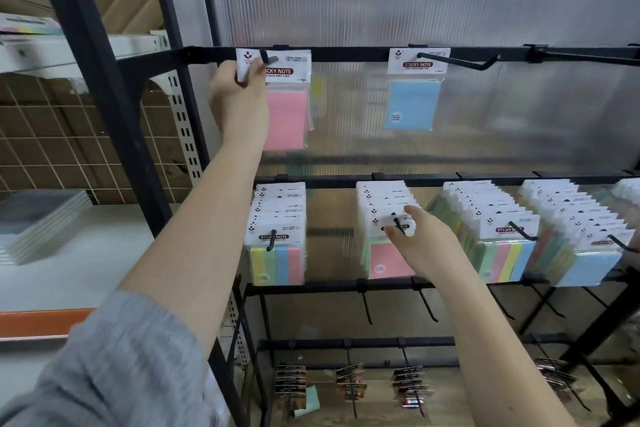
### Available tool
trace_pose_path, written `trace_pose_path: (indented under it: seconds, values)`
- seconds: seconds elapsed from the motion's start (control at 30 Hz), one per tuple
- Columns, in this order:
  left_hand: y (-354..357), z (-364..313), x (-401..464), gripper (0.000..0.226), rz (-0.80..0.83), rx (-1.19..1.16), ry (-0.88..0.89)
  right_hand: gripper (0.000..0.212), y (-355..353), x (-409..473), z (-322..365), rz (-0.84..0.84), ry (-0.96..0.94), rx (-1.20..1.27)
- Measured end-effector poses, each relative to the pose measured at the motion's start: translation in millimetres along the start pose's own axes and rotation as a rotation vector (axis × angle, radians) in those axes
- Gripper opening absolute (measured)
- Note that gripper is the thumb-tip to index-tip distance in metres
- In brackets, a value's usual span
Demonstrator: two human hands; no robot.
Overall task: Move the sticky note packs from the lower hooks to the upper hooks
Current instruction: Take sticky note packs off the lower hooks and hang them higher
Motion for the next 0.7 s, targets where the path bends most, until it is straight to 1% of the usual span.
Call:
trace_pose_path:
  seconds: [0.1,0.2,0.37,0.5,0.7]
  values:
    - [14.2,9.3,14.4,0.038,-0.033,-0.028,-0.097,0.057,-1.1,1.8,2.0,0.007,0.005,-0.01]
    - [25.0,16.2,25.3,0.039,-0.03,-0.036,-0.097,0.059,-1.9,3.8,2.3,0.015,0.01,-0.022]
    - [36.1,22.7,38.5,0.022,-0.052,-0.054,-0.095,0.052,-5.1,5.3,1.4,0.02,0.014,-0.051]
    - [41.4,26.8,50.2,0.027,-0.065,0.03,-0.102,0.047,-6.4,7.3,0.6,0.023,0.015,-0.061]
    - [44.7,25.4,56.8,0.042,-0.079,0.107,-0.114,0.052,-7.3,12.4,-1.1,0.017,0.031,-0.055]
Point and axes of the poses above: each hand's wrist, its own x-axis towards the middle knuckle, its own y-axis out of the palm, z = x × y, the point moved 2 cm from there along x, towards the middle knuckle
